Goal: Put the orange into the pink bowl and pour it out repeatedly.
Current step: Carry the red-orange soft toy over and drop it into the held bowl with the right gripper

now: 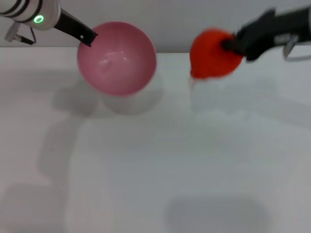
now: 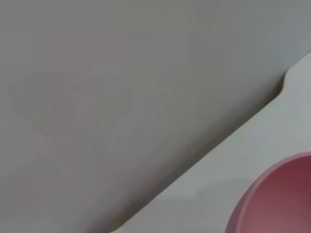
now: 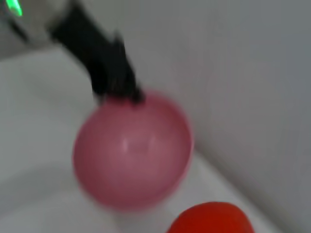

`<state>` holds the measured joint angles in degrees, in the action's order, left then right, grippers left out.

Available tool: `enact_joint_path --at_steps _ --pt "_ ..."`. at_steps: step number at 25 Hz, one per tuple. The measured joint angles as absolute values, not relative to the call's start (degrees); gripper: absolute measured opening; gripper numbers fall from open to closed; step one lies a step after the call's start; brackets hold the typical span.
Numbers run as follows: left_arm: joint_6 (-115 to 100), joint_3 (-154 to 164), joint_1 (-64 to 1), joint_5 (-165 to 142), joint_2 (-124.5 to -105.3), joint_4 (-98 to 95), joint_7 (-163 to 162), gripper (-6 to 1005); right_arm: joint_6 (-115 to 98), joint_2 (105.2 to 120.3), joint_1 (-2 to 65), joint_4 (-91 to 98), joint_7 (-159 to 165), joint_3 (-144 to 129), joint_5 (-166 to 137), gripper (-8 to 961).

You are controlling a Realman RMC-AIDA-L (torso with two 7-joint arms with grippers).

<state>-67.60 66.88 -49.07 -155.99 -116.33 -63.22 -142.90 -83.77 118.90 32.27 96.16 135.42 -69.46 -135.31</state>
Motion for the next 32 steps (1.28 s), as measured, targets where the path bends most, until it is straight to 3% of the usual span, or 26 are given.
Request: enact_joint_path --at_steps 8,26,32 --pt "-68.1 71.2 -50.0 -155.2 -117.88 -63.3 -144.1 47 -86.9 119.18 32.3 108.8 136.9 -70.2 -131.3 55" --pt "-69.2 76.7 -50.5 -150.9 -118.2 -64.8 -145.6 48 -77.8 118.84 34.5 93.0 133.6 -78.3 -131.8 56" --pt "-69.2 76.9 -50.5 -150.9 -118.2 -64.9 -145.3 48 -74.3 119.08 33.8 92.5 132.1 -78.8 -131.6 134"
